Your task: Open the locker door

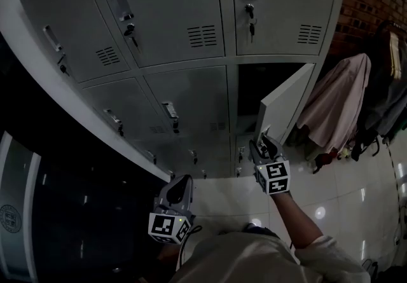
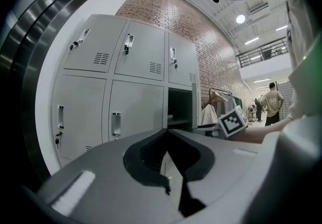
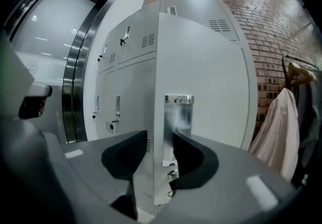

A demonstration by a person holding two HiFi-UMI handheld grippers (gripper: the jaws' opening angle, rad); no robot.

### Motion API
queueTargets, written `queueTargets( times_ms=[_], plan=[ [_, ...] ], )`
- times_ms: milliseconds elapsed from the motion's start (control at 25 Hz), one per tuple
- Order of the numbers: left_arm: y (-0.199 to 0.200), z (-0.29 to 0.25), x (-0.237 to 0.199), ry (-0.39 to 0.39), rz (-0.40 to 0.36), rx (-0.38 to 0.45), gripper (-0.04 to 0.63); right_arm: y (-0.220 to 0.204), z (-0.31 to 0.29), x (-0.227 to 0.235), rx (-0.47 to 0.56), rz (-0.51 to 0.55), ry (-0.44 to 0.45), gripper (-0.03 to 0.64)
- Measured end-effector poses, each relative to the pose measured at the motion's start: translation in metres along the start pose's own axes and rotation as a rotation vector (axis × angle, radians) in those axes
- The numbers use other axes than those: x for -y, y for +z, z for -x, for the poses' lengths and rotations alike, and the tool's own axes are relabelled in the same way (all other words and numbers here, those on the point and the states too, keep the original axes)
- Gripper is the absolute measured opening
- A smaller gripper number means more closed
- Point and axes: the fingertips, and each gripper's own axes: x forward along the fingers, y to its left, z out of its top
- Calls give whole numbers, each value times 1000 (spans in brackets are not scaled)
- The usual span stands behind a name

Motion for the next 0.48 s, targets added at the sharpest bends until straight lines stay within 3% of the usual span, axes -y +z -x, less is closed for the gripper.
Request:
queueTargets(
  times_ms=[80,480],
  plan=[
    [-3,-4,6,-13,6,-5,51,0,23,8,5,-14,-16,126],
    [-12,-43,55,-151,35,6,49,-4,96,53,25,-4,-115,143]
  ],
)
